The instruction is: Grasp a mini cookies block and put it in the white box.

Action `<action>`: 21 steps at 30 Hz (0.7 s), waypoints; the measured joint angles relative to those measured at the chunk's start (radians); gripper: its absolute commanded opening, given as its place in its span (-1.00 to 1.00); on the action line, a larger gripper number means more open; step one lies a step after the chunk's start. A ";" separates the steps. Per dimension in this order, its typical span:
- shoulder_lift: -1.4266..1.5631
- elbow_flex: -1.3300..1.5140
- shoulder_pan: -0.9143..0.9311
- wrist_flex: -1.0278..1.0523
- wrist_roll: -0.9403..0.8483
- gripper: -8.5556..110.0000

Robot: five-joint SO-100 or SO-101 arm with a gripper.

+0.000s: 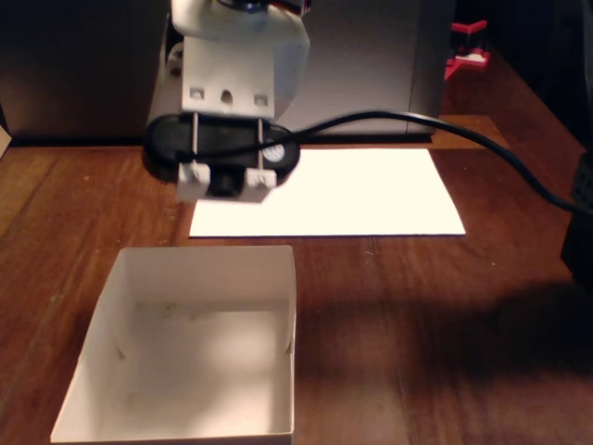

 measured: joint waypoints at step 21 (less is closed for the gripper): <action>0.000 -0.028 -0.247 -0.035 0.054 -0.63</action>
